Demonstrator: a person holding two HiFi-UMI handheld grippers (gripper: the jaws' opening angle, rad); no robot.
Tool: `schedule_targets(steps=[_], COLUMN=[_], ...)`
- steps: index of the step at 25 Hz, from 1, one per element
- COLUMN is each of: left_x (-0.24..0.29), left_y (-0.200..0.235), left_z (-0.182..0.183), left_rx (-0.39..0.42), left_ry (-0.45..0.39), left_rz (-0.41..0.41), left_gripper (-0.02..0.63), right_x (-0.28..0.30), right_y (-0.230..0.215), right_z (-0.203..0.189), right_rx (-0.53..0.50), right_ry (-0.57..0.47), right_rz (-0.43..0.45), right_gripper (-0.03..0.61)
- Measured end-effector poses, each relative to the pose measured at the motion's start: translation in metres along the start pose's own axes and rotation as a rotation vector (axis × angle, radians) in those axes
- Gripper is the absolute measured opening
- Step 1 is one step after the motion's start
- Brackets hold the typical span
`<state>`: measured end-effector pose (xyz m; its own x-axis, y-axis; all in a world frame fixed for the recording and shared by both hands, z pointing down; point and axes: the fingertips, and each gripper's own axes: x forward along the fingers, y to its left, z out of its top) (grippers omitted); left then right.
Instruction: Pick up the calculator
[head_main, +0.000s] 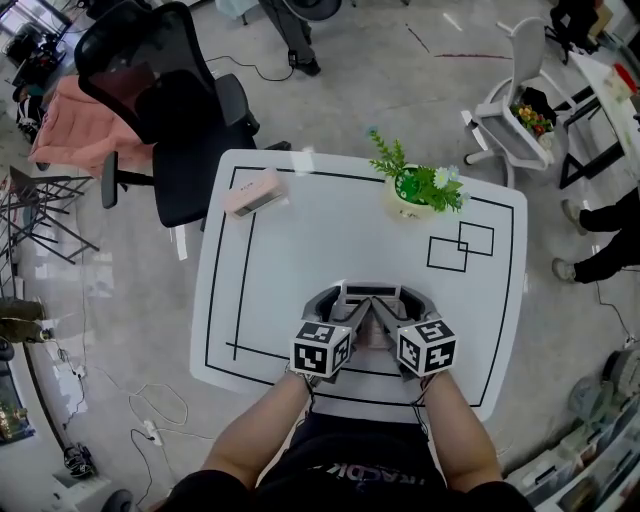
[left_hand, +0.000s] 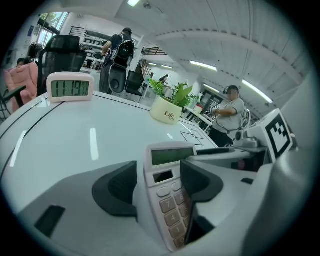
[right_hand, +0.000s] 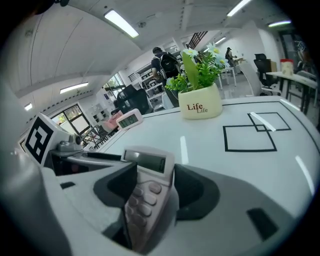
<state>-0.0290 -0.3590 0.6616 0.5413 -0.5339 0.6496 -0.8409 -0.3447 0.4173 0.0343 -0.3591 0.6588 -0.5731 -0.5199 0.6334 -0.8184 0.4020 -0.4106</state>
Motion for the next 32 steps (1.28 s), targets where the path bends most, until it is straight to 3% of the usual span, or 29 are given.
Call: schedule_targets(steps=[6,19,32], left_x=[0.002,-0.004,-0.074], left_y=[-0.004,-0.008,-0.023], left_z=[0.002,0.004,0.032], left_rx=[0.002,-0.008,0.074], left_ry=[0.004,-0.021,-0.181], left_rz=[-0.025,-0.011,-0.006], left_gripper=[0.233,0.224,0.222], right_x=[0.001,-0.007,-0.050], right_y=[-0.002,0.002,0.062], right_z=[0.001,0.004,0.036], right_rx=[0.011,0.029,-0.111], right_ry=[-0.001,-0.067,-0.247], right_rz=[-0.008,-0.046,-0.067], right_gripper=[0.227,0.224,0.218])
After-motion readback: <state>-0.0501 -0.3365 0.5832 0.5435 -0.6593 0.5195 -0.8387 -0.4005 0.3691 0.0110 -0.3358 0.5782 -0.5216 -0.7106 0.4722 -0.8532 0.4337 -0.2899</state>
